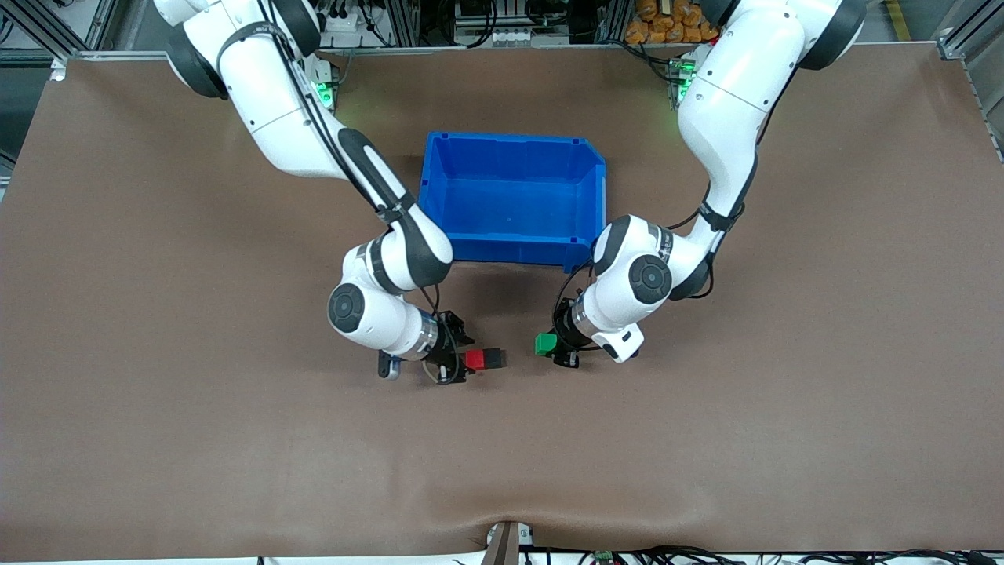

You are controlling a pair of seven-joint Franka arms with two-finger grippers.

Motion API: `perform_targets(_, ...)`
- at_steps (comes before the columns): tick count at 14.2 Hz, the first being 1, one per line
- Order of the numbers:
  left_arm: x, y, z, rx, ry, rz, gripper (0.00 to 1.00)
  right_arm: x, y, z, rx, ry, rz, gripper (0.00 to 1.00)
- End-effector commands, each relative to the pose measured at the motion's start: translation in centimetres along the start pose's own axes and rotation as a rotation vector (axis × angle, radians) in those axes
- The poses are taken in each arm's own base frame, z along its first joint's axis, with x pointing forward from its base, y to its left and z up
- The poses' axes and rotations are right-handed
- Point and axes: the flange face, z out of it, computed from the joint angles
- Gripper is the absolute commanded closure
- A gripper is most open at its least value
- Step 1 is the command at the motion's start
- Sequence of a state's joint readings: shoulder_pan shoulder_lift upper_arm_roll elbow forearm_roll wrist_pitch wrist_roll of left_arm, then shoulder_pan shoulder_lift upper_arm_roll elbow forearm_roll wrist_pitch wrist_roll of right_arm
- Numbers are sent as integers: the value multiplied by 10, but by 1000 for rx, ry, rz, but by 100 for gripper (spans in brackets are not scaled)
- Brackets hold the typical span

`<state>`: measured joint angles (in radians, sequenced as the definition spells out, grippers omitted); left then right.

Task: Attach green and red cubes to black cube
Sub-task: 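Set the red cube against the black cube and open the right gripper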

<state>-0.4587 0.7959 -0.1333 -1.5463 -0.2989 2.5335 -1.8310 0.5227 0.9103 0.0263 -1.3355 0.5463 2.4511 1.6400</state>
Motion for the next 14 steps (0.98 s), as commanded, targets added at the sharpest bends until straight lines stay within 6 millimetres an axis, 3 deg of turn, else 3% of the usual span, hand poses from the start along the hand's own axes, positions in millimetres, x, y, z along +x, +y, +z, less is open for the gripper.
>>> perform_targets(1,-4,5,-1,-16,-9,-13,100,-6,-10,-8,19,0,2,0)
perform_targets(3,-4,7,0,-28,-17,-26,100,4,-15,-33,-68,6,10,0)
perform_targets(5,-8,12,5,-40,-26,-60,100,11,-34,-74,-117,33,-14,0)
perform_targets(7,-19,17,8,-53,-39,-94,100,20,-52,-115,-148,151,-146,0)
perform_targets(9,-28,23,12,-67,-52,-130,100,40,-61,-138,-182,186,-289,0)
perform_targets(12,-41,23,19,-77,-57,-161,100,79,-79,-207,-170,205,-381,0)
perform_targets(14,-44,23,23,-77,-60,-170,100,90,-78,-263,-204,195,-504,0)
